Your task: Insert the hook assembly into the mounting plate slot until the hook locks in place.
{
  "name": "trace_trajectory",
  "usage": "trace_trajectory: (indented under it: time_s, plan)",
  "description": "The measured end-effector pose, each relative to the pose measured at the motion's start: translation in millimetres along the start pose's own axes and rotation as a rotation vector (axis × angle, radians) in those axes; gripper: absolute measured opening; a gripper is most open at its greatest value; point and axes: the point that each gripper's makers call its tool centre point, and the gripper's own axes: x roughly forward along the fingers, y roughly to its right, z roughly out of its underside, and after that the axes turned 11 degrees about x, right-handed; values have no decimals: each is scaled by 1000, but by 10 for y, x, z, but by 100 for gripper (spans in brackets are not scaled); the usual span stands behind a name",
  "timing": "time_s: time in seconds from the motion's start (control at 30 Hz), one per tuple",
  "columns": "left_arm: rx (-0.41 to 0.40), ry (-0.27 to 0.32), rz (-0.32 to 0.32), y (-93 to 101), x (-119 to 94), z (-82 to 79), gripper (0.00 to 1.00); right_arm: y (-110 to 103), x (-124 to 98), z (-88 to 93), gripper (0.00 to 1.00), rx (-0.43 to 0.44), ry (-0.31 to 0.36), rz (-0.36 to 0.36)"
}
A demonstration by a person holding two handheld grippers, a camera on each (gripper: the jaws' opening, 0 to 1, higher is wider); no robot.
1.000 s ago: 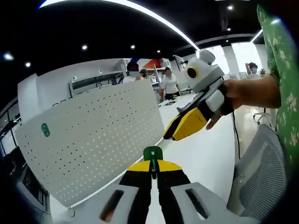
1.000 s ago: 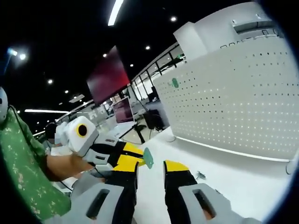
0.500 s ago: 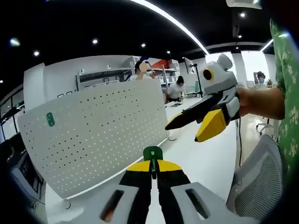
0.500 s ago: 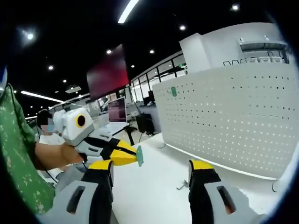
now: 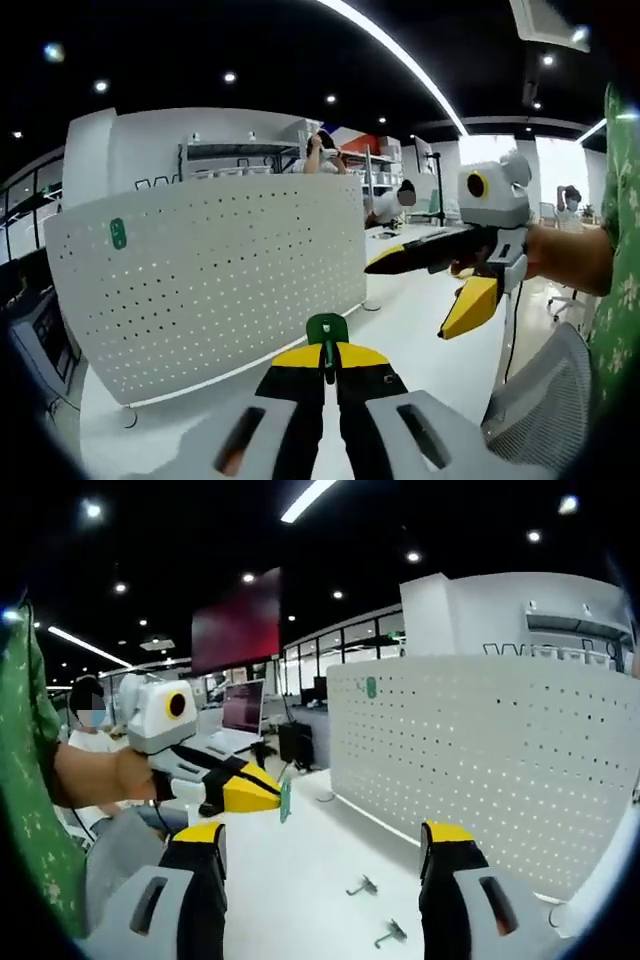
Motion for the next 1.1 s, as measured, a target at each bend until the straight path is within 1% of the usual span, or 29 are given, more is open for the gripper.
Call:
trace_trajectory:
  time_s: [0.17, 0.3, 0.43, 0.6, 0.77, 0.93, 1.0, 1.1]
  plan:
    - [-52, 7, -23, -75, -1, -64, 3, 10, -24, -33, 81, -2, 20, 8]
    - [-80, 1, -65, -176, -1, -106, 3, 25, -43, -53, 81, -2, 23, 5]
    - [-100, -4, -107, -279, -9, -156, 3, 28, -46, -102, 81, 1, 42, 2]
    - [-104, -7, -160, -446, -10, -247, 3, 21, -40, -152, 81, -9, 46, -10]
    - [-115, -3, -222, -689, 2, -375, 3, 47, -73, -176, 81, -9, 47, -18]
    - [-97, -6, -271, -878, 53, -506, 3, 110, -146, -196, 80, -16, 45, -19]
    - [-94, -4, -293, -983, 86, -557, 3, 152, -189, -210, 80, -17, 46, -15]
    - [-97, -1, -311, -1059, 128, -624, 3, 200, -236, -222, 80, -22, 45, -8]
